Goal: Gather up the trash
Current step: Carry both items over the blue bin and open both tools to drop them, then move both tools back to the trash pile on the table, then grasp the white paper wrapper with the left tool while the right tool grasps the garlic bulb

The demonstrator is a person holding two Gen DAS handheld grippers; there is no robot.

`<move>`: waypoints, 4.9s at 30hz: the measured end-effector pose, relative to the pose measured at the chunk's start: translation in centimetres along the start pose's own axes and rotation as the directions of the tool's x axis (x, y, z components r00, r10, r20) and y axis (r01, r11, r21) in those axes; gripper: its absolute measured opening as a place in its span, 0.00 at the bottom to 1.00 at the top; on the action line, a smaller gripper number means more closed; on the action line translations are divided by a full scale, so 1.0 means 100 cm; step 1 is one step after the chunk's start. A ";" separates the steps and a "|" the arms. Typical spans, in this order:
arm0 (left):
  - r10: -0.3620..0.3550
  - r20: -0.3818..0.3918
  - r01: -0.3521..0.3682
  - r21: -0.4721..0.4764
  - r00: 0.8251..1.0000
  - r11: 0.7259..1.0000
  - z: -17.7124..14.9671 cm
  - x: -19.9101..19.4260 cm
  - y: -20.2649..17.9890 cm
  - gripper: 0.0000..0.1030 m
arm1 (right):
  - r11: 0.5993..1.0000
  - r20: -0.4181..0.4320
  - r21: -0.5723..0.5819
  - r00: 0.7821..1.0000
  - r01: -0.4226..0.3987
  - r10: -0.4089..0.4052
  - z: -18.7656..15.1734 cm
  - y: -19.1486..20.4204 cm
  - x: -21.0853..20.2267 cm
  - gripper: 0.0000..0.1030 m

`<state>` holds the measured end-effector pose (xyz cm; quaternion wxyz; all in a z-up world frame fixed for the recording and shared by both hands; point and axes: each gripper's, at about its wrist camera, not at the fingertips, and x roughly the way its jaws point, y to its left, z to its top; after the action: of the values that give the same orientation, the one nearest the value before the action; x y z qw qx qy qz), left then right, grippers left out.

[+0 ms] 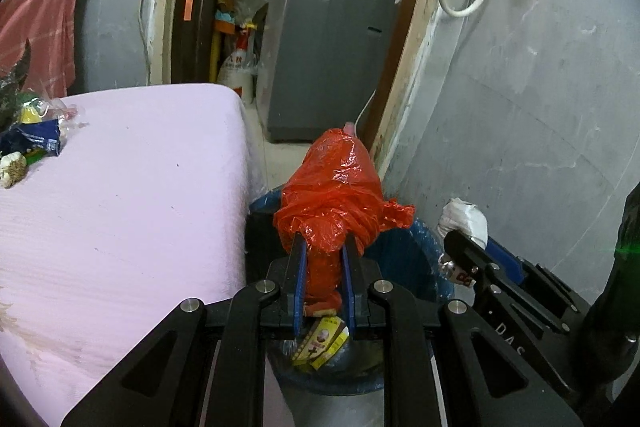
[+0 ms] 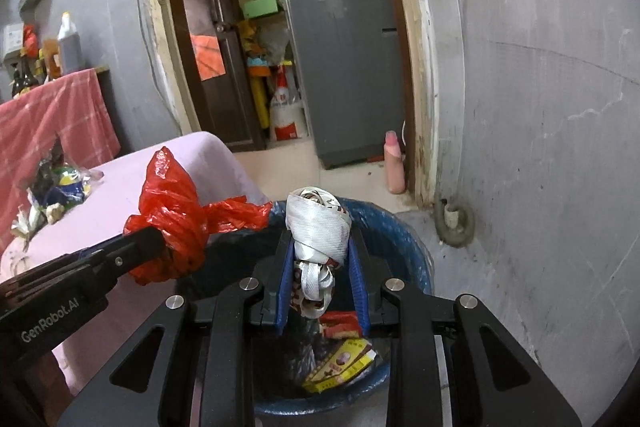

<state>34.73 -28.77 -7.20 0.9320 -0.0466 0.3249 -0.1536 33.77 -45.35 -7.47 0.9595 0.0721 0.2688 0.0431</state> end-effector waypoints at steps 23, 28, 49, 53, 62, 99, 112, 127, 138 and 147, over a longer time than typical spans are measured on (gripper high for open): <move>-0.009 0.041 0.011 -0.037 0.999 0.999 0.003 -0.008 0.007 0.28 | 0.999 0.009 0.035 1.000 0.004 -0.004 0.006 -0.011 -0.002 0.37; 0.004 0.077 0.000 -0.052 0.997 0.999 0.009 -0.018 0.013 0.35 | 0.999 0.055 0.035 0.998 0.009 -0.011 0.014 -0.009 -0.013 0.47; 0.141 0.283 -0.119 -0.092 0.949 0.989 0.022 -0.116 0.070 0.95 | 1.000 0.288 0.006 0.957 -0.026 0.023 0.043 0.047 -0.078 1.00; 0.161 0.298 -0.138 -0.095 0.941 0.986 0.023 -0.135 0.086 0.95 | 0.999 0.302 0.001 0.952 -0.045 0.043 0.044 0.065 -0.085 1.00; 0.252 0.308 -0.220 -0.135 0.918 0.966 0.020 -0.178 0.142 0.95 | 0.993 0.296 -0.054 0.948 -0.105 0.117 0.047 0.127 -0.093 1.00; 0.218 0.004 -0.199 -0.392 0.976 0.898 0.008 -0.180 0.312 0.56 | 0.894 -0.244 -0.231 0.912 -0.385 0.330 0.034 0.305 0.061 0.66; 0.164 -0.072 -0.179 -0.379 0.984 0.908 0.005 -0.172 0.328 0.18 | 0.854 -0.369 -0.287 0.872 -0.435 0.321 0.027 0.340 0.087 0.55; 0.091 -0.091 -0.114 -0.284 0.992 0.952 0.018 -0.179 0.335 0.07 | 0.848 -0.419 -0.283 0.853 -0.447 0.310 0.025 0.351 0.102 0.36; 0.097 -0.055 -0.108 -0.255 0.994 0.961 0.027 -0.187 0.317 0.03 | 0.852 -0.384 -0.232 0.849 -0.468 0.362 0.025 0.334 0.081 0.34; 0.151 0.008 -0.148 -0.172 0.988 0.974 0.029 -0.189 0.283 0.02 | 0.869 -0.214 -0.234 0.895 -0.435 0.391 0.029 0.312 0.039 0.34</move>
<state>29.79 4.02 1.00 0.9369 -0.1033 0.3296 -0.0541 37.20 -14.46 -1.99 0.9038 -0.0101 0.3142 0.2904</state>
